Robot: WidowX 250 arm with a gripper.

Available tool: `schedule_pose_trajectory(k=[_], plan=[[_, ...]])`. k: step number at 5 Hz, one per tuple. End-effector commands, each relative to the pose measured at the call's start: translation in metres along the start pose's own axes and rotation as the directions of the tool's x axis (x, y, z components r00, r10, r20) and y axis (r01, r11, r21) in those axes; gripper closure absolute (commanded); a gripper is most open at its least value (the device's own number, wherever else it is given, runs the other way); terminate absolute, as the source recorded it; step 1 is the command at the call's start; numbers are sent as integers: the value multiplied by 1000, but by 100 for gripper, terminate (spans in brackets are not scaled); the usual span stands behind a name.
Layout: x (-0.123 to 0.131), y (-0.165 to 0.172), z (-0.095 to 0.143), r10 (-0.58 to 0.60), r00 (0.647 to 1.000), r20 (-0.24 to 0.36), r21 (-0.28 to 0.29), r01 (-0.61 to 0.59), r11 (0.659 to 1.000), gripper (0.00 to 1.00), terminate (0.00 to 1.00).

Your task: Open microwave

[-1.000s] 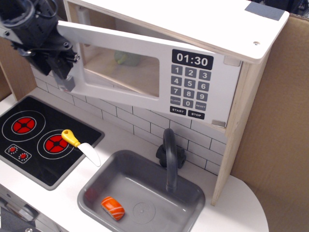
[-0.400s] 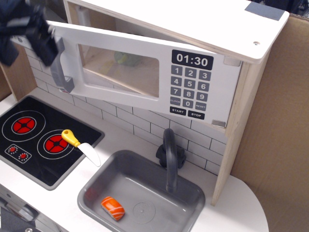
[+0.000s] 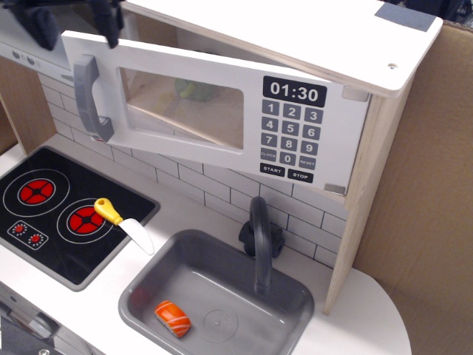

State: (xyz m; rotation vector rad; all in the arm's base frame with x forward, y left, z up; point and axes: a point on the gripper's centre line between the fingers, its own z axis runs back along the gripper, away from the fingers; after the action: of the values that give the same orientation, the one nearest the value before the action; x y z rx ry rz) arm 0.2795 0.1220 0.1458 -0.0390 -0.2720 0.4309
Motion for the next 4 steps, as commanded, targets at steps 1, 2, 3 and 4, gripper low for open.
schedule_pose_trajectory(k=[1, 2, 3, 4], plan=[[51, 5, 13, 60, 995, 76, 28, -62, 998, 0, 0], [64, 12, 14, 92, 994, 65, 38, -94, 995, 0, 0], [59, 20, -1, 44, 996, 74, 83, -50, 995, 0, 0], [50, 27, -5, 13, 995, 98, 87, -21, 996, 0, 0]])
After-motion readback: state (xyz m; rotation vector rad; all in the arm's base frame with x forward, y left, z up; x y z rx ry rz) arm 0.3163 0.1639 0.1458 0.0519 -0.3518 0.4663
